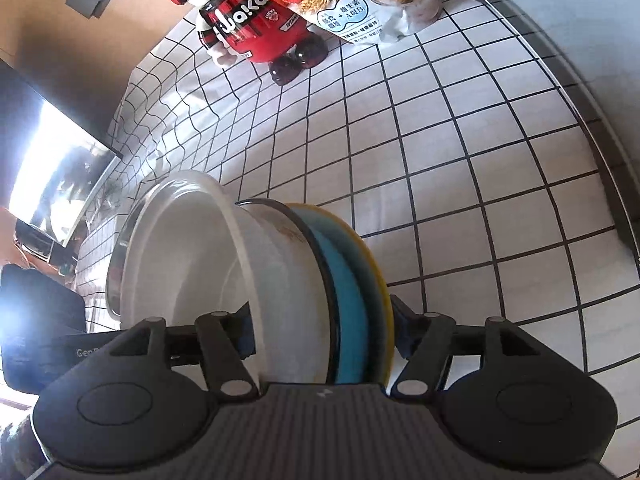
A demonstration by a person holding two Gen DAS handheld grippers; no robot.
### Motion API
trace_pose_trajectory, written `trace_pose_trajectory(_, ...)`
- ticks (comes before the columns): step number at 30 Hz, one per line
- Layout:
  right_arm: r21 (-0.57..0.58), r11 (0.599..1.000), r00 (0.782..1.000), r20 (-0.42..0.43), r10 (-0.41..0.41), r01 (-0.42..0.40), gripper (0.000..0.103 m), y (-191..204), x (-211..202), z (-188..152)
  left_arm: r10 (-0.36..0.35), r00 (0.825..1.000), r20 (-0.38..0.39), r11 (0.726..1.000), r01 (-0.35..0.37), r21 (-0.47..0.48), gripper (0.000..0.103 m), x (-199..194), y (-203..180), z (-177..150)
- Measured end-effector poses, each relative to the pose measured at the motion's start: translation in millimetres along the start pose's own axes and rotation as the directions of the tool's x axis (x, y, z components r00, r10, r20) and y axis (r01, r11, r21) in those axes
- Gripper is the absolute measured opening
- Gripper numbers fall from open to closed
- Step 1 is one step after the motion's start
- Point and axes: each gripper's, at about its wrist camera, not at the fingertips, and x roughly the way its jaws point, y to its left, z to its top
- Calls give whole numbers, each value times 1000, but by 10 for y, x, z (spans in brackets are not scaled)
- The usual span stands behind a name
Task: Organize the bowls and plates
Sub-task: 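Grip the nested bowl stack rims with both tools and lift it, then carry the nested bowl stack with both tools toward the steel bowl stack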
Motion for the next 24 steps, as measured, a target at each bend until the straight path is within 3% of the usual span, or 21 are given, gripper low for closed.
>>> trace_pose_trajectory(13, 12, 1000, 1000, -2, -1, 1, 63, -10, -3, 1, 3, 1000, 0, 1000, -3, 18, 56, 5, -6, 3)
trace_pose_trajectory(16, -17, 999, 999, 5, -41, 41, 63, 33, -10, 6, 71, 997, 15, 994, -72, 78, 51, -4, -115, -15)
trace_pose_trajectory(20, -103, 983, 988, 45, -147, 151, 64, 137, -20, -18, 118, 993, 30, 983, -121, 137, 53, -10, -217, -52)
trace_pose_trajectory(24, -83, 986, 989, 32, -142, 144, 65, 85, -12, -10, 135, 990, 27, 981, -137, 140, 53, -9, -232, -44)
